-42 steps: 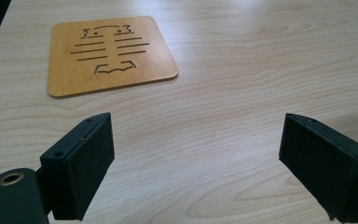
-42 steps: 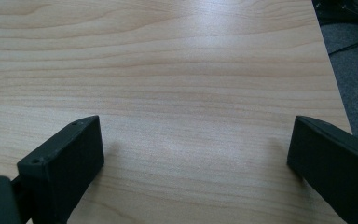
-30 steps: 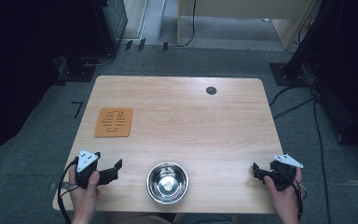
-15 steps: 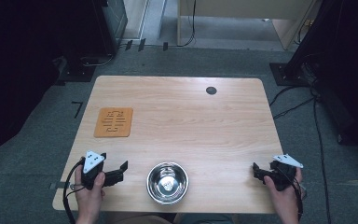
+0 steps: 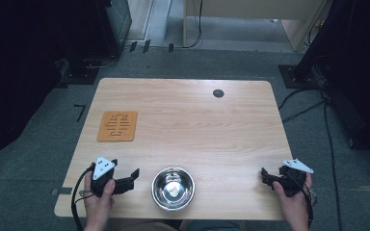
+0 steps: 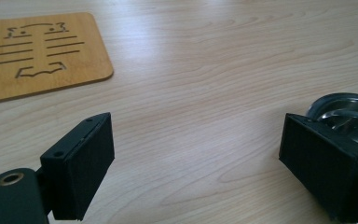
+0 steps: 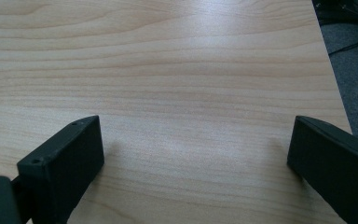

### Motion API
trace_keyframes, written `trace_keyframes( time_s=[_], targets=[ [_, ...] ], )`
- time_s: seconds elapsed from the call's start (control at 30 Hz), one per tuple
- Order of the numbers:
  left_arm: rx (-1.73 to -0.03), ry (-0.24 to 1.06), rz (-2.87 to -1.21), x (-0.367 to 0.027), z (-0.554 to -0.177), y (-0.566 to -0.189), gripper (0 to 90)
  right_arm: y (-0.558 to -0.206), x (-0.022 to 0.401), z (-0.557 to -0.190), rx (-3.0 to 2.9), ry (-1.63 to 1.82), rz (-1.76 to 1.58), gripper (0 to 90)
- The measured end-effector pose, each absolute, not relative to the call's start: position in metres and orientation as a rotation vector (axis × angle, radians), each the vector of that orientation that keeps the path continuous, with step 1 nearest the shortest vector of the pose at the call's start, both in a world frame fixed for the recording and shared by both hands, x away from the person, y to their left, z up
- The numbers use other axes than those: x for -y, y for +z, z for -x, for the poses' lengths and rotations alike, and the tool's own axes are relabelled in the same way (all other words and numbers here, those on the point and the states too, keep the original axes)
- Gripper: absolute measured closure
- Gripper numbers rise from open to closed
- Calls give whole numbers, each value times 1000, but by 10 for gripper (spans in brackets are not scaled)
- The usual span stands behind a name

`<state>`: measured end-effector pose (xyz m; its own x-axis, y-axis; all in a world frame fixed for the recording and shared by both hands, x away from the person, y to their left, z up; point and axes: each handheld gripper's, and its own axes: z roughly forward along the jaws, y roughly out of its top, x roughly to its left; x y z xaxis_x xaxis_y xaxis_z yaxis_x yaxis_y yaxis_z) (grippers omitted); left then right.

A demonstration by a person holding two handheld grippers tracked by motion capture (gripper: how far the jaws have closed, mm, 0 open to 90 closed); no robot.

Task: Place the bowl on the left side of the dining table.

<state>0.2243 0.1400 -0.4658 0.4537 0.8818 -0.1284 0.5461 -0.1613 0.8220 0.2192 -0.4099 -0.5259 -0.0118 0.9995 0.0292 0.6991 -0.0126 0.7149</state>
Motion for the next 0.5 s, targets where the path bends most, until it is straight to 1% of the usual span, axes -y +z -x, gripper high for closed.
trace_keyframes(
  time_s=[0.5],
  targets=[
    [-1206, 463, -1832, -127, -220, -466, 101, -526, 410, -219, -1762, 771, -1761, 31]
  ],
)
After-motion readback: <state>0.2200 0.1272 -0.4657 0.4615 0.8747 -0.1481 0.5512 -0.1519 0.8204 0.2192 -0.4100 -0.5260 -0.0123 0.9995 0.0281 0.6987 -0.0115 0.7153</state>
